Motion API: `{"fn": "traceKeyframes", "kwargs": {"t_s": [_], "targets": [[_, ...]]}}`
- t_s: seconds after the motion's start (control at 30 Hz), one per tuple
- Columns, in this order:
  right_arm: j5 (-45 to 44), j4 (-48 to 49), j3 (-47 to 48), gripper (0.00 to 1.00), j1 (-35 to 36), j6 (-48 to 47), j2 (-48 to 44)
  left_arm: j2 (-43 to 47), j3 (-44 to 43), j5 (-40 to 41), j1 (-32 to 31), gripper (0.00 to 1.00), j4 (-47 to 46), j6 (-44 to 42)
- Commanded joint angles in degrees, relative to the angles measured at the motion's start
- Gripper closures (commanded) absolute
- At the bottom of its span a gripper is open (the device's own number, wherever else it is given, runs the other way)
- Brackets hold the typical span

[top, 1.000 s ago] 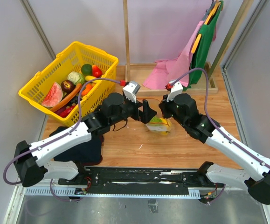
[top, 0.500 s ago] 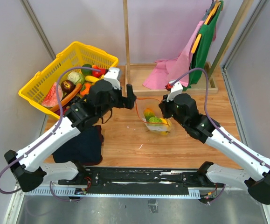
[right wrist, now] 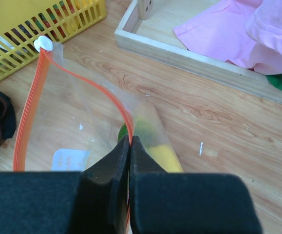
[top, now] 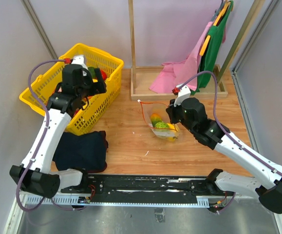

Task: Place the food in the zip-top bag and seal the zipper
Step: Pick up the fake fruit from the bin.

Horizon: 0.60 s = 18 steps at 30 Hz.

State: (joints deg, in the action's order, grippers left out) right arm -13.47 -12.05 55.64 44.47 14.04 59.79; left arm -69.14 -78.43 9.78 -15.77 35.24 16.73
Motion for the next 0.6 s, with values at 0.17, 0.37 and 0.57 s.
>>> {"fn": "traceKeyframes", "kwargs": {"t_s": [0.17, 0.37, 0.57], "targets": [[-0.86, 0.63, 0.41, 0.99, -1.23, -1.22, 0.39, -7.34, -1.94, -14.48, 15.53, 0.01, -1.31, 2.67], [-0.25, 0.67, 0.52, 0.99, -1.28, -1.38, 0.93, -13.00, -3.43, -5.39, 20.67, 0.01, -2.59, 2.18], [0.61, 1.09, 0.57, 0.99, -1.24, -1.72, 1.07, -19.48, -6.80, 3.77, 23.71, 0.01, -4.16, 1.37]]}}
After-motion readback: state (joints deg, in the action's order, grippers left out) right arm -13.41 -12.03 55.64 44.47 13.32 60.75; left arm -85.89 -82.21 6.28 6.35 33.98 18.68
